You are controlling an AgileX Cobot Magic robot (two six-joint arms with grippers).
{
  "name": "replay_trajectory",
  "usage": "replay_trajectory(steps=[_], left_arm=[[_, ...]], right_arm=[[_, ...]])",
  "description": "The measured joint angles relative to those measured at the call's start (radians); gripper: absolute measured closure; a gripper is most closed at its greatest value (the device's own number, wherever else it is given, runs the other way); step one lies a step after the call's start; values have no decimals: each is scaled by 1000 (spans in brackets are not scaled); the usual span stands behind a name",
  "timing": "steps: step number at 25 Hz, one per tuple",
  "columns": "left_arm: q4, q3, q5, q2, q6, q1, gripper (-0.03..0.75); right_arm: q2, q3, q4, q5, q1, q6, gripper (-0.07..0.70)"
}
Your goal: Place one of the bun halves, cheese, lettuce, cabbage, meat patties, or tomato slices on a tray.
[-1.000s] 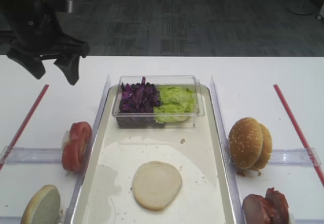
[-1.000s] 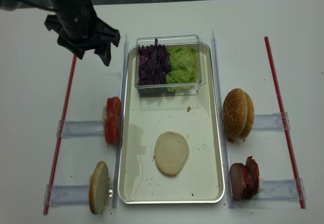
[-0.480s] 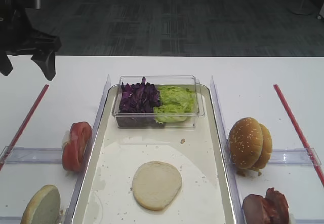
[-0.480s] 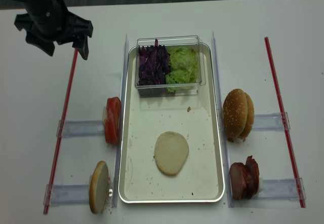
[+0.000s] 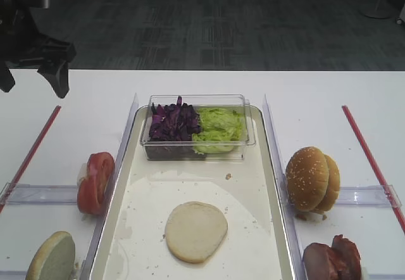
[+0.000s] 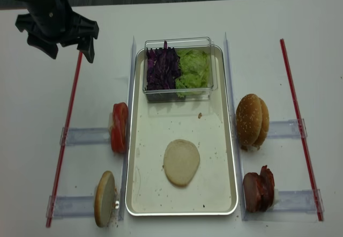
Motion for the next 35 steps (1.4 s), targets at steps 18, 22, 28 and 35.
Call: replay_trajectory(steps=[18,22,28,35], left_arm=[[0,0,29,-482,15,0,117],[-4,0,38,-596,15,0,117],[-27,41,40,-755,15,0,117],[-27,229,45,-968,15,0,117]], right_arm=[[0,0,0,0,0,4,61],[0,0,0,0,0,4,61],[0,0,0,0,0,4,61],[0,0,0,0,0,4,61]])
